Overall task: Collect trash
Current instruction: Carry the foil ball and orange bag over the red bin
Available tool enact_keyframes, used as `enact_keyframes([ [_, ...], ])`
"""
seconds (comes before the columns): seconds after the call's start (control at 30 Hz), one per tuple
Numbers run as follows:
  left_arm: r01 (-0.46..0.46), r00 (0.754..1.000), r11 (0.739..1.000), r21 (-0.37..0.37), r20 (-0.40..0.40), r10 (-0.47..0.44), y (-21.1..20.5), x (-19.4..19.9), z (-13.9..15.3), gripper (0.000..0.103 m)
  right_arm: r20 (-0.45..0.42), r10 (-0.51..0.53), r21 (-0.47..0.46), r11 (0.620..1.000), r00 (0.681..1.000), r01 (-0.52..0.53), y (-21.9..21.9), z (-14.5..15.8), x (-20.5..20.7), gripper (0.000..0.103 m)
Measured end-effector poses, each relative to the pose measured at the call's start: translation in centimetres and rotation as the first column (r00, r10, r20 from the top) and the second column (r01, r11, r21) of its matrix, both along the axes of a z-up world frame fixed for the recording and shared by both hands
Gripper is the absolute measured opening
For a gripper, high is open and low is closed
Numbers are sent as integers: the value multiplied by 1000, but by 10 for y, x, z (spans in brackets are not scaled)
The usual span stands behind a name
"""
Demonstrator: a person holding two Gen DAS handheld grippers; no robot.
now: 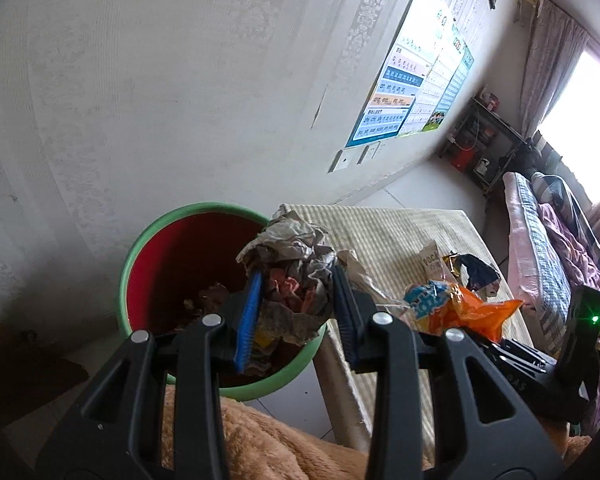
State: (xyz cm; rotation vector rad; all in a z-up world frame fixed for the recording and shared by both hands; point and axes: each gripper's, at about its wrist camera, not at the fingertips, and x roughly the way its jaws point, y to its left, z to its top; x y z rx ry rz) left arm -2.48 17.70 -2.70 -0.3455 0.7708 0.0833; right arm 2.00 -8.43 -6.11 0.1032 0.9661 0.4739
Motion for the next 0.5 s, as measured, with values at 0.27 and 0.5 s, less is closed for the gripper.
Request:
enact_keyframes([
  [0.27, -13, 1000, 1000, -6, -25, 13, 5, 1, -9, 33, 5, 26, 5, 1000, 1000, -26, 15, 4, 5, 33],
  [0.5, -26, 999, 1000, 12, -29, 26, 9, 2, -10, 33, 9, 35, 13, 999, 999, -35, 21, 6, 6, 33],
])
